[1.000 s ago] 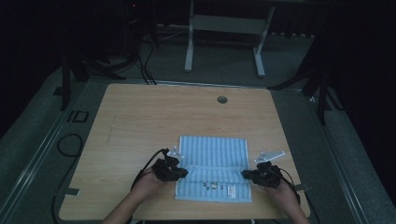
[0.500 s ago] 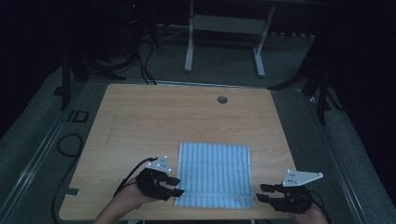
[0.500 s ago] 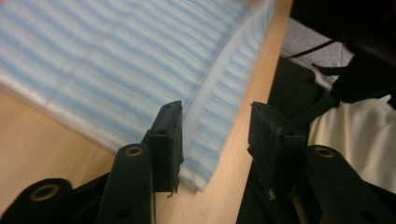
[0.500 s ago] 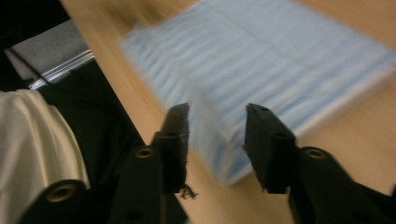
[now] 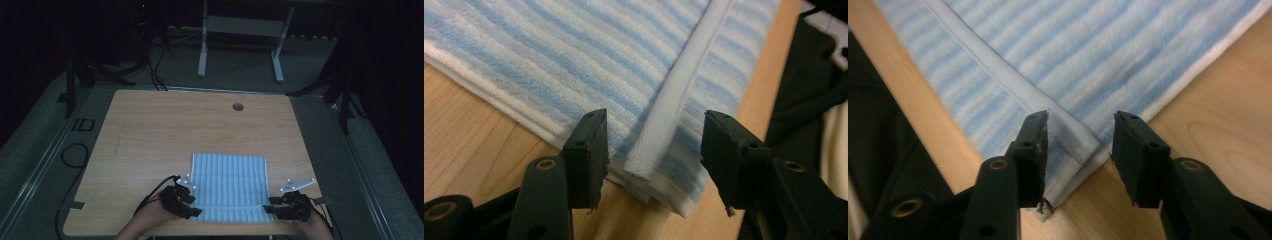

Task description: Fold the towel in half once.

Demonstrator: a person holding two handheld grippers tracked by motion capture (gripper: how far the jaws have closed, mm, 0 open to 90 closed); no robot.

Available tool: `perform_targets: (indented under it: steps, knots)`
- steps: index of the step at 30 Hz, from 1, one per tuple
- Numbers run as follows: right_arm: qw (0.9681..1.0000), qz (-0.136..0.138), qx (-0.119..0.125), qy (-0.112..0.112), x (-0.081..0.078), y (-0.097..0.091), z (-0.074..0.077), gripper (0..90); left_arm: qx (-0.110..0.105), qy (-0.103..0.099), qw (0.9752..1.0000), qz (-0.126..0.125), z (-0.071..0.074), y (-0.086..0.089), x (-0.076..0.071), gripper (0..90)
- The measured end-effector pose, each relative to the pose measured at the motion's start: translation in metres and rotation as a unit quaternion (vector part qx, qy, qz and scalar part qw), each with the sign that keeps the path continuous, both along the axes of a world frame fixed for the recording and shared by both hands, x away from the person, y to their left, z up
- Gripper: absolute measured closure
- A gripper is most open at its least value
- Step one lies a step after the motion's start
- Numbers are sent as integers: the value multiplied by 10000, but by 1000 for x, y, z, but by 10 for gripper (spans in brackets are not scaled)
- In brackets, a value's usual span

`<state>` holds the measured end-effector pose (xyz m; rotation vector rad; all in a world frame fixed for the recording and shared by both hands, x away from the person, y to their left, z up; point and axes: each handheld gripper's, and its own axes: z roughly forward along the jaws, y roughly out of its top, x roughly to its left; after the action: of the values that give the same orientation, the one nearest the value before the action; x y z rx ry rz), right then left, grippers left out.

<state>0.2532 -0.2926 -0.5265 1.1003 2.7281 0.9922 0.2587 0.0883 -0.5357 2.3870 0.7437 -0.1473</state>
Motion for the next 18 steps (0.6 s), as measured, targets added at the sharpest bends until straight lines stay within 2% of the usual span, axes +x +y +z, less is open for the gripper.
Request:
perform_targets:
  steps: [2,4,6,11,15,16,18]
  knots:
    - [9998,58,-42,170,2,1,-5,678,49,-115,9999,-2,0,-1,-2,481]
    - [9996,154,-74,244,1,3,-5,779,-1,-100,9999,-58,1,-1,-3,611]
    - [9995,270,50,179,-1,2,1,812,-58,-100,9999,-96,3,0,-3,775]
    - [9993,268,278,32,2,-2,14,815,-271,-123,9995,-100,13,2,-2,801]
    - [9991,197,358,-78,13,-3,25,815,-370,14,9993,-90,19,5,7,821]
    - [9988,211,438,-93,21,-3,29,816,-386,-3,9992,-95,21,5,10,832]
    - [9987,193,467,-110,26,-3,31,820,-319,-106,9994,-62,27,6,17,832]
